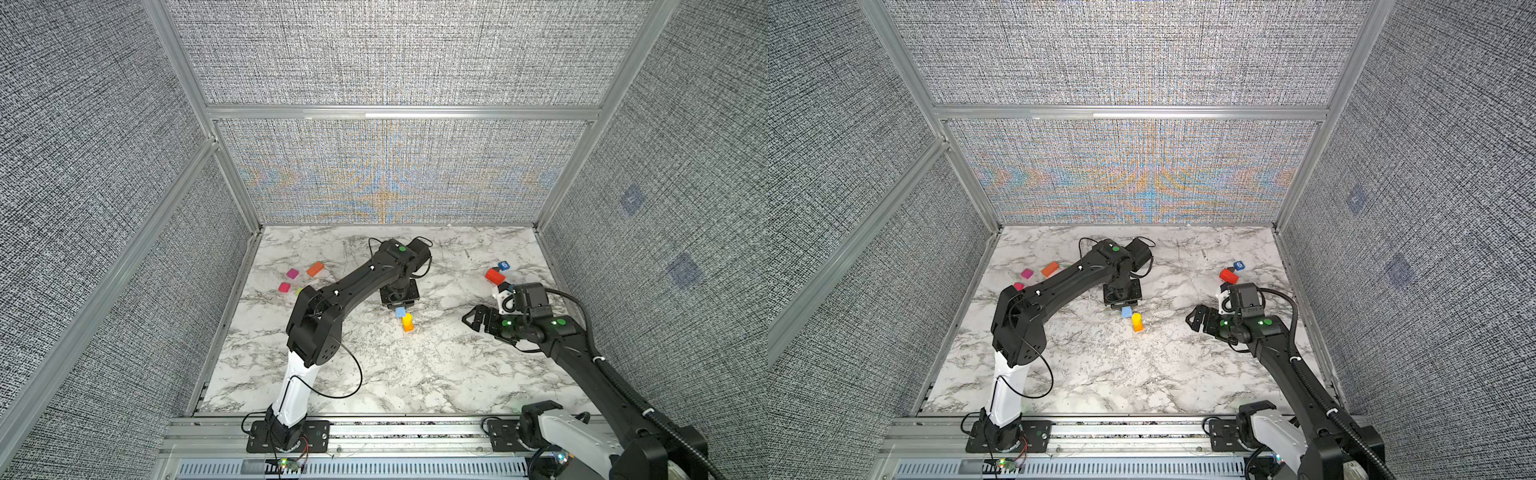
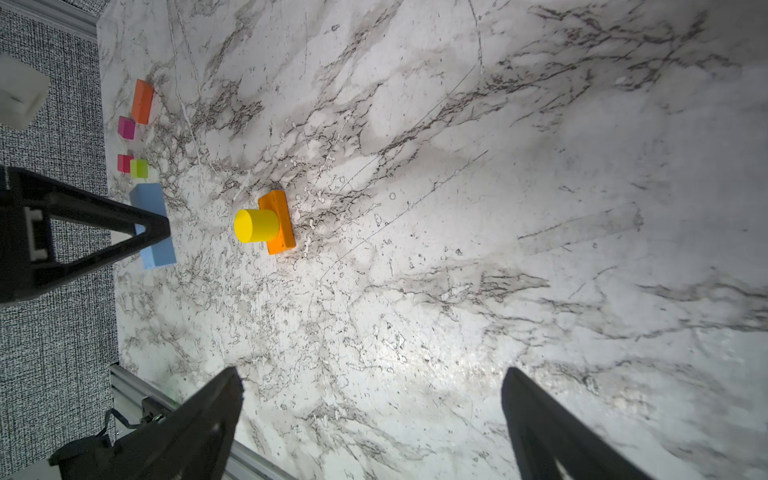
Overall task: Build the wood block tower
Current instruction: 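Lift the light-blue block with the left gripper and carry it toward the stack, then lower the light-blue block beside the yellow cylinder on the orange block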
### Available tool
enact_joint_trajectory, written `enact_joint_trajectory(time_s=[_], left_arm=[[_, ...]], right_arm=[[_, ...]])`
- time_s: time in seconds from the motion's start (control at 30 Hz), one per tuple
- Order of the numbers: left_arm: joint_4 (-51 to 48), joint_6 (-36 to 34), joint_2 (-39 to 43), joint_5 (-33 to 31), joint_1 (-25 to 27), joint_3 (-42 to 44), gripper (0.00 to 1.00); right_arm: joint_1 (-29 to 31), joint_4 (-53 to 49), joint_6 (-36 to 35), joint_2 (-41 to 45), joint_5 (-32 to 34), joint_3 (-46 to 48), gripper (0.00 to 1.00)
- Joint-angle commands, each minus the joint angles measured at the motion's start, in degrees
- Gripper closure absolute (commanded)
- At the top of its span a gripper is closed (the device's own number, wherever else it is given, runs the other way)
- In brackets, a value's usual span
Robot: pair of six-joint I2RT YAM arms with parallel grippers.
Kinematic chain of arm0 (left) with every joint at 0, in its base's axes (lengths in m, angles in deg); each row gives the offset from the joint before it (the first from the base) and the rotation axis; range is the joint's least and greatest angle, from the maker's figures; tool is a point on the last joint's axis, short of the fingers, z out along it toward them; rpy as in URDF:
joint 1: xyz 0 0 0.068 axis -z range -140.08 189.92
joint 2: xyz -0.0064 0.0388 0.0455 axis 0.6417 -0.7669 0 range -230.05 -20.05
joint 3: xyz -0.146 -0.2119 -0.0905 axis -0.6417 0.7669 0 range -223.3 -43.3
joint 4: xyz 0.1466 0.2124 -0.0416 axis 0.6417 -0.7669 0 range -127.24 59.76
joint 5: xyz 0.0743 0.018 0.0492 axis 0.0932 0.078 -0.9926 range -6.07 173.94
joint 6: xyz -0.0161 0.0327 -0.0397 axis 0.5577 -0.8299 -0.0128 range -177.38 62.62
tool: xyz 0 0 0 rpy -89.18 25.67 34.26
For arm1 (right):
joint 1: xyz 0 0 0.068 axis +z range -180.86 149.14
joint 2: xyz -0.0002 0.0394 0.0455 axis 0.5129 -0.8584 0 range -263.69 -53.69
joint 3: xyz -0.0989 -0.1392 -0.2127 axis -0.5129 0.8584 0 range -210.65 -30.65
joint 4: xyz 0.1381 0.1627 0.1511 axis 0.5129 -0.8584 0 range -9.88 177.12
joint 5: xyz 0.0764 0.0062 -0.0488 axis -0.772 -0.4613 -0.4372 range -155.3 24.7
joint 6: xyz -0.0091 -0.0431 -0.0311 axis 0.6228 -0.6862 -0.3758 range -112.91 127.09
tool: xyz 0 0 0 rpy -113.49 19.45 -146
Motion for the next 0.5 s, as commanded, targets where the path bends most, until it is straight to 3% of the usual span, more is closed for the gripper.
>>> enact_joint_trajectory(time_s=[0.0, 0.47], left_arm=[[0.04, 1.46, -1.42, 0.03, 0.28, -1.17, 0.74], [2.58, 2.33, -4.09, 0.79, 0.65, -1.51, 0.74]], right_arm=[[-0.37, 0.63, 0.04, -0.95, -1.15, 0.20, 0.01], [-0.78, 0.54, -0.79, -2.52, -3.06, 0.39, 0.01]])
